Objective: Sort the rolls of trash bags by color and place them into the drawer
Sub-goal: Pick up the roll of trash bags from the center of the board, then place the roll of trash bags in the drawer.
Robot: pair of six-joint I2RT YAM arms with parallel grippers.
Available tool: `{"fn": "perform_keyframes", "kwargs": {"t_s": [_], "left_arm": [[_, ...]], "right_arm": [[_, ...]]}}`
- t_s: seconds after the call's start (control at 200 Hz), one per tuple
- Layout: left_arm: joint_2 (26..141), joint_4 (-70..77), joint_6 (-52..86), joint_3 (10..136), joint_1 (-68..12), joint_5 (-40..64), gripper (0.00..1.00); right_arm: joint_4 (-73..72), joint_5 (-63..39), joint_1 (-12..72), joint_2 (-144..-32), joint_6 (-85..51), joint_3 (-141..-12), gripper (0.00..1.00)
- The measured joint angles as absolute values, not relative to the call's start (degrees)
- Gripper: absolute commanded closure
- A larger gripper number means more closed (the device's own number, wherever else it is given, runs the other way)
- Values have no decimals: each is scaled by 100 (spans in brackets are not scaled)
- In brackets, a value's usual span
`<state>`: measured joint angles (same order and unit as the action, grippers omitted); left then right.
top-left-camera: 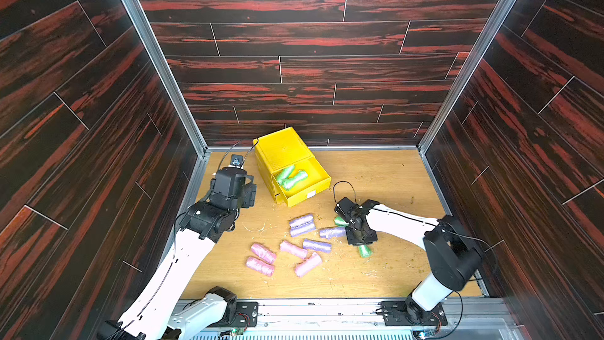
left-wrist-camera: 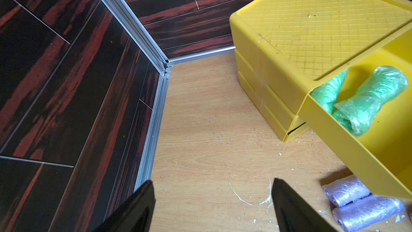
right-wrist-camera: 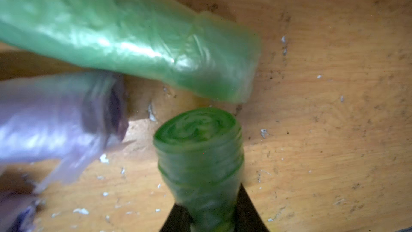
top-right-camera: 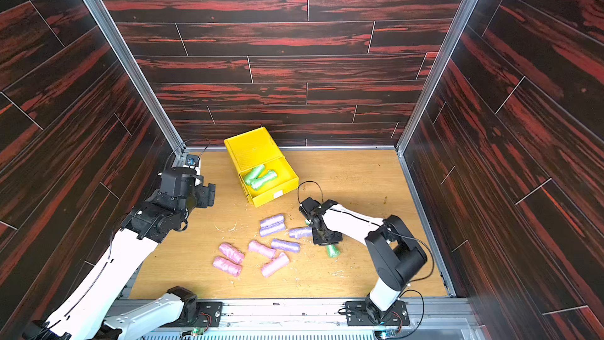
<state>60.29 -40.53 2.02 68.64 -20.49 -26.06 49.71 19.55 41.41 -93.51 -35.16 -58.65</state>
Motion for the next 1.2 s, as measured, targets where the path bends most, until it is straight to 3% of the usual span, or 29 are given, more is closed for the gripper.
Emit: {"fn": "perform_keyframes", "kwargs": {"t_s": [0.336,0.651,0.952,1.197], "left_arm": [[6034,-4018,270,6845,-2008,-2589,14],[6099,-3848,287,6676,-1977,-2670,14],[6104,-3634,318,6530,-1671,-2746,14],[5911,-3468,460,6431,-1219,-2744,14]], "right_arm": [[5695,1284,4141,-7511,-3957,-6324,74],[5527,244,4141,-7155,-4716,-8667,71],[3813,-598,4305,-8307,-6469,-10173,67],[4322,-220,4703,-10449,-7400,-12256,66]]}}
